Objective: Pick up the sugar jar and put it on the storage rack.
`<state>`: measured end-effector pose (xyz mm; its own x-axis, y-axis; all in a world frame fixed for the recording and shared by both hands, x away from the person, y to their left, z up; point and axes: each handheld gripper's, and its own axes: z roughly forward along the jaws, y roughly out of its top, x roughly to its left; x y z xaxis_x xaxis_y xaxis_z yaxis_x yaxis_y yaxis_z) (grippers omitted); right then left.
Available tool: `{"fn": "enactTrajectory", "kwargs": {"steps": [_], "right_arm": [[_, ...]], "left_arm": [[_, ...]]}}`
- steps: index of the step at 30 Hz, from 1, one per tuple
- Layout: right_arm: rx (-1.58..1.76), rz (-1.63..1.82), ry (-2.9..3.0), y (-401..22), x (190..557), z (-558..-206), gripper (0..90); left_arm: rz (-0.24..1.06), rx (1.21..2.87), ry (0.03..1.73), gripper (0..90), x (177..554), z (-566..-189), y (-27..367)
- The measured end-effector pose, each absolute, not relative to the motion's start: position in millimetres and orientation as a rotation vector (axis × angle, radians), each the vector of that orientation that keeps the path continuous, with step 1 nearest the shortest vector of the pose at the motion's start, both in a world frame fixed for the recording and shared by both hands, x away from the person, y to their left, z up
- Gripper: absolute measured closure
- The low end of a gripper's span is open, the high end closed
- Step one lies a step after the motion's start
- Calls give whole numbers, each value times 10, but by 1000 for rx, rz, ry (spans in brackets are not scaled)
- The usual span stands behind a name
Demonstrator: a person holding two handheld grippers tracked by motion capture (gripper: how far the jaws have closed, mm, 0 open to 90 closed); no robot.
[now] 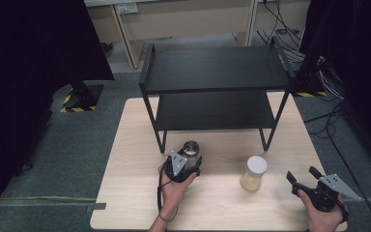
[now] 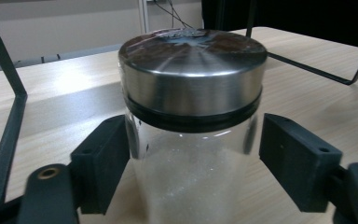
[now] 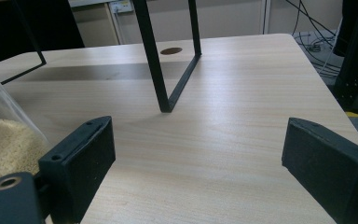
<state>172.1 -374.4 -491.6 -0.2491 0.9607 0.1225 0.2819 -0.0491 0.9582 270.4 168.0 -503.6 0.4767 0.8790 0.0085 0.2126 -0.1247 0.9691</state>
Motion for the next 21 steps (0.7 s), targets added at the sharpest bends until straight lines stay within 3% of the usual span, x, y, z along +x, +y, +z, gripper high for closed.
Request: {"fn": "enactTrajectory", "kwargs": {"steps": [4, 21], "right_arm": [[1344, 1333, 1577, -3746, 1720, -4917, 97], [1345, 1336, 1576, -3749, 1721, -4918, 96]], "left_arm": [[756, 1625, 966, 297, 2727, -5032, 1679], [761, 1601, 936, 304, 2676, -5035, 1692]]}}
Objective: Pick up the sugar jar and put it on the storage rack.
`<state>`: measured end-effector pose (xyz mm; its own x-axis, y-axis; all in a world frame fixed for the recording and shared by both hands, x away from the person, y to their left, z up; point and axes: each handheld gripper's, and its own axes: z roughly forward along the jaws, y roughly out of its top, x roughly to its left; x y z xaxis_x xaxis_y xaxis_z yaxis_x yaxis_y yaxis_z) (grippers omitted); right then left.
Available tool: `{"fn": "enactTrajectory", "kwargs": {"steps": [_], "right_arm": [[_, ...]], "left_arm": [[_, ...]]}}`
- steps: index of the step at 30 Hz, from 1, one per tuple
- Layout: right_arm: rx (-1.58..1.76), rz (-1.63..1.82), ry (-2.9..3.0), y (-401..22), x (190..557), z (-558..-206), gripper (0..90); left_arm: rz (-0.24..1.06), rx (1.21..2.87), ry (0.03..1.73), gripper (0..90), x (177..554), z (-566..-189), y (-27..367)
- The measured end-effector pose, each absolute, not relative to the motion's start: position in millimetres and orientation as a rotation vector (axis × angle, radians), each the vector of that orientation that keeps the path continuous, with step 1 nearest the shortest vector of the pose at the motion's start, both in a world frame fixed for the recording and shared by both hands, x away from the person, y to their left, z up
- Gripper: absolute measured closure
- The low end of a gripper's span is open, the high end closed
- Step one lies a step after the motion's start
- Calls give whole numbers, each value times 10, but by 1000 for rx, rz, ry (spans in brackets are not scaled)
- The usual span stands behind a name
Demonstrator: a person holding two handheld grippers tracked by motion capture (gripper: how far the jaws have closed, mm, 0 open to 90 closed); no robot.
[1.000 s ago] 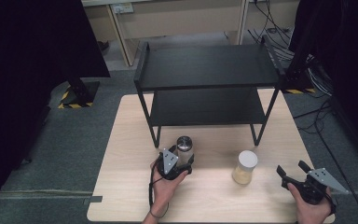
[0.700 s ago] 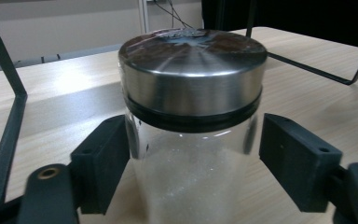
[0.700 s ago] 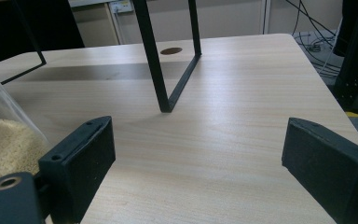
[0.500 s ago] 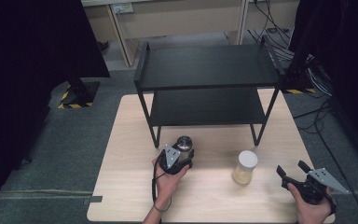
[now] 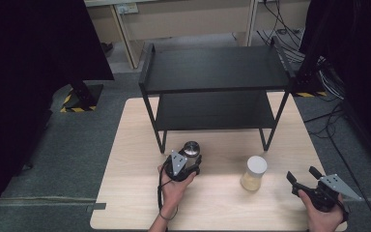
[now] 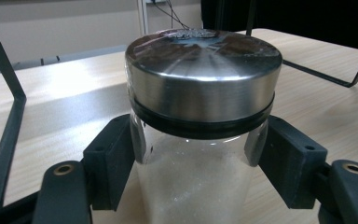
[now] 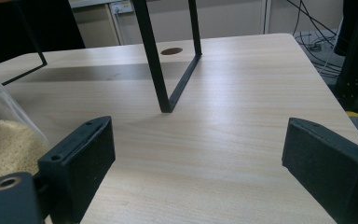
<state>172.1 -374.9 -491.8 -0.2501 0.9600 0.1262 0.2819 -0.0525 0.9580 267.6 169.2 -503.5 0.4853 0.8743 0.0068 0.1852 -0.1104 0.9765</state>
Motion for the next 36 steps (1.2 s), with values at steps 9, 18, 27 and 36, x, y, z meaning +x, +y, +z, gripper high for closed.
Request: {"fn": "enactTrajectory", "kwargs": {"steps": [9, 18, 27, 36], "right_arm": [[1348, 1333, 1577, -3743, 1722, -4914, 95], [1349, 1329, 1581, -3732, 1726, -4907, 94], [1352, 1330, 1582, -3733, 1731, -4905, 92], [1355, 1330, 1582, -3734, 1735, -4903, 91]], "left_arm": [[811, 1538, 878, 304, 2531, -4843, 1755], [850, 1480, 833, 304, 2438, -4548, 1831], [882, 1439, 810, 304, 2411, -4230, 1850], [919, 1408, 781, 304, 2386, -3960, 1847]]}}
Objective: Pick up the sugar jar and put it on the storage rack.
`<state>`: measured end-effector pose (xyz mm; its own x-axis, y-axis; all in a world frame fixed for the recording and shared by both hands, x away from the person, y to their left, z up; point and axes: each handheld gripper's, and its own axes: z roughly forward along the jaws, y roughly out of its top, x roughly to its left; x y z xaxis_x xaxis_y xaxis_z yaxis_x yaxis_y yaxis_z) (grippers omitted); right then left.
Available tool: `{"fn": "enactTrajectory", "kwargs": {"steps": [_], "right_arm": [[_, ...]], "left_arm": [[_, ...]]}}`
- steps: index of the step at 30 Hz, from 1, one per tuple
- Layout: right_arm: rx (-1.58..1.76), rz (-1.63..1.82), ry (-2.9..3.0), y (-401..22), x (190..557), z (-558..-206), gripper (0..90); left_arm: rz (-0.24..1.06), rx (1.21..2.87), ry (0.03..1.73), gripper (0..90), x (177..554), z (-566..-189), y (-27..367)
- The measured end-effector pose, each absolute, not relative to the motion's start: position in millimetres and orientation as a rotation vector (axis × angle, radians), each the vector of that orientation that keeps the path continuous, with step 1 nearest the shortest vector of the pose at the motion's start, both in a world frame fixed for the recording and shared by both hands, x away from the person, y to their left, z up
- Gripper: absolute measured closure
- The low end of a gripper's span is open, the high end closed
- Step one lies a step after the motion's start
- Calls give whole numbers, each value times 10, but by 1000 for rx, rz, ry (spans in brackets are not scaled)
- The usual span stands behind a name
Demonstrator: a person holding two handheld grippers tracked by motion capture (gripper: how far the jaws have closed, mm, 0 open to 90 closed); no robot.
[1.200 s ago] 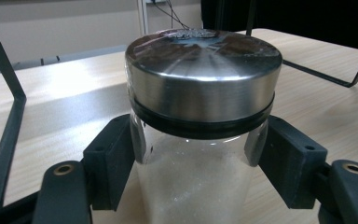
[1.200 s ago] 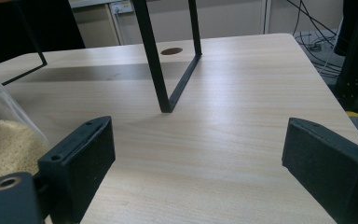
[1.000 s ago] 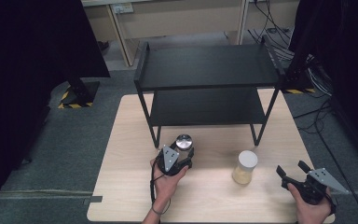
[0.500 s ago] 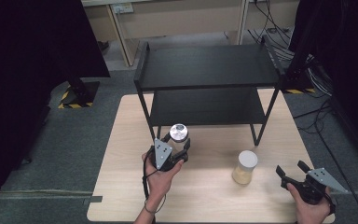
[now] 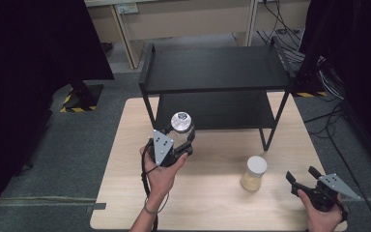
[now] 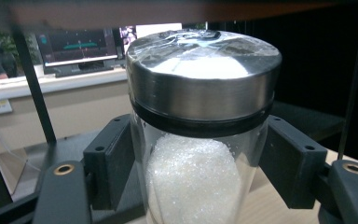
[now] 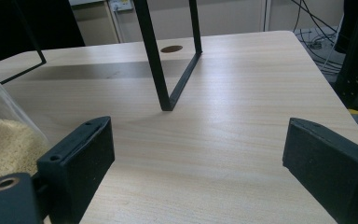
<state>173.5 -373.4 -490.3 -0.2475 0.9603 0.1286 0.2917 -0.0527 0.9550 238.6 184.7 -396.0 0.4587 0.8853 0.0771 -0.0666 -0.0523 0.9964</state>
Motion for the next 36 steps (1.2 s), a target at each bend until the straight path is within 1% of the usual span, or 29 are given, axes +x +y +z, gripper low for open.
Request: {"fn": "enactTrajectory", "kwargs": {"steps": [14, 15, 17, 19, 36], "right_arm": [[1360, 1333, 1580, -3738, 1736, -4903, 90], [1359, 1332, 1580, -3737, 1735, -4904, 90], [1358, 1332, 1578, -3736, 1734, -4906, 90], [1359, 1332, 1579, -3735, 1736, -4904, 89], [1365, 1336, 1577, -3741, 1737, -4904, 86]], "left_arm": [[958, 1372, 759, 304, 2366, -3500, 1861], [965, 1367, 756, 304, 2360, -3414, 1865], [966, 1360, 757, 304, 2357, -3378, 1863], [971, 1354, 755, 304, 2361, -3264, 1873], [972, 1332, 771, 304, 2420, -2853, 1876]]}}
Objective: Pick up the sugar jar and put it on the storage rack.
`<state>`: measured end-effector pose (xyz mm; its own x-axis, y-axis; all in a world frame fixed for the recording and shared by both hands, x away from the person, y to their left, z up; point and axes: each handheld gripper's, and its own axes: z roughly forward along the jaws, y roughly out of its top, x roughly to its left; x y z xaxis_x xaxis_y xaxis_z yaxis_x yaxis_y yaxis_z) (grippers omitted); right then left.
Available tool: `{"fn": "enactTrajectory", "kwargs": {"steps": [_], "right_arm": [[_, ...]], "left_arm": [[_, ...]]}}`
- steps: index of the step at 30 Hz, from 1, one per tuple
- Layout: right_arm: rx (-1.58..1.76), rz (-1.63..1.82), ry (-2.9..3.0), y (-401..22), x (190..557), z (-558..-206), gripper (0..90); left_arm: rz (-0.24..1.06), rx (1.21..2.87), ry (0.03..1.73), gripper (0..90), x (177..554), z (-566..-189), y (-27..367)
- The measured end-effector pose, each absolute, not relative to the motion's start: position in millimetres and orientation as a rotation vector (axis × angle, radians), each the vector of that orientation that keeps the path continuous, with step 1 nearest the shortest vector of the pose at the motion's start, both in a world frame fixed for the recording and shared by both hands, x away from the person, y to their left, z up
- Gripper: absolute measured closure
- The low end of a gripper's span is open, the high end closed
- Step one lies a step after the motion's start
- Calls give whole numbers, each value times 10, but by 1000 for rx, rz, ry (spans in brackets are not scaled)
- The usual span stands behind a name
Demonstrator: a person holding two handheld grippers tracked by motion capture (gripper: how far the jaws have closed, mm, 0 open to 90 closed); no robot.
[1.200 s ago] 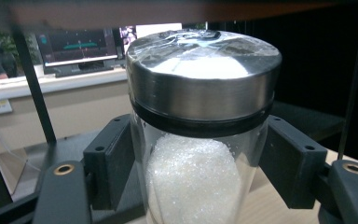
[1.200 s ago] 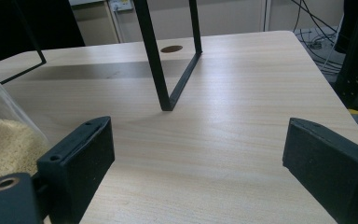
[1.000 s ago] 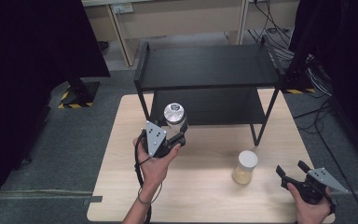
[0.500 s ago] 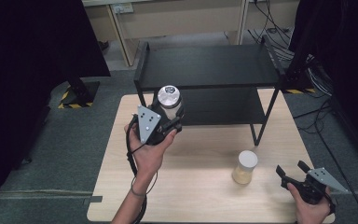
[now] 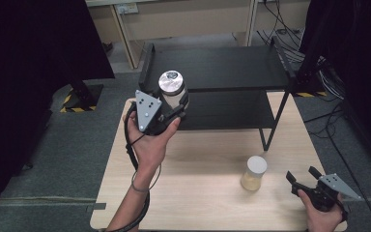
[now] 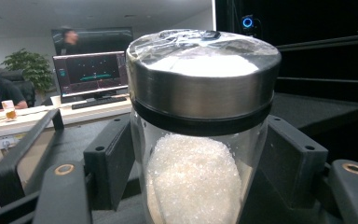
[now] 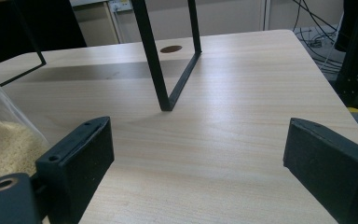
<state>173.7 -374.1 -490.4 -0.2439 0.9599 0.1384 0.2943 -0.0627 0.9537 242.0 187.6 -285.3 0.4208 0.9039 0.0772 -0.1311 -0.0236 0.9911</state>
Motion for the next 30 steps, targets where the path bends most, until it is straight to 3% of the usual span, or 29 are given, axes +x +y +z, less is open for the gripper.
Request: {"fn": "enactTrajectory", "kwargs": {"steps": [30], "right_arm": [[1362, 1337, 1580, -3745, 1737, -4904, 86]], "left_arm": [[1074, 1348, 916, 304, 2868, -2335, 1763]]}}
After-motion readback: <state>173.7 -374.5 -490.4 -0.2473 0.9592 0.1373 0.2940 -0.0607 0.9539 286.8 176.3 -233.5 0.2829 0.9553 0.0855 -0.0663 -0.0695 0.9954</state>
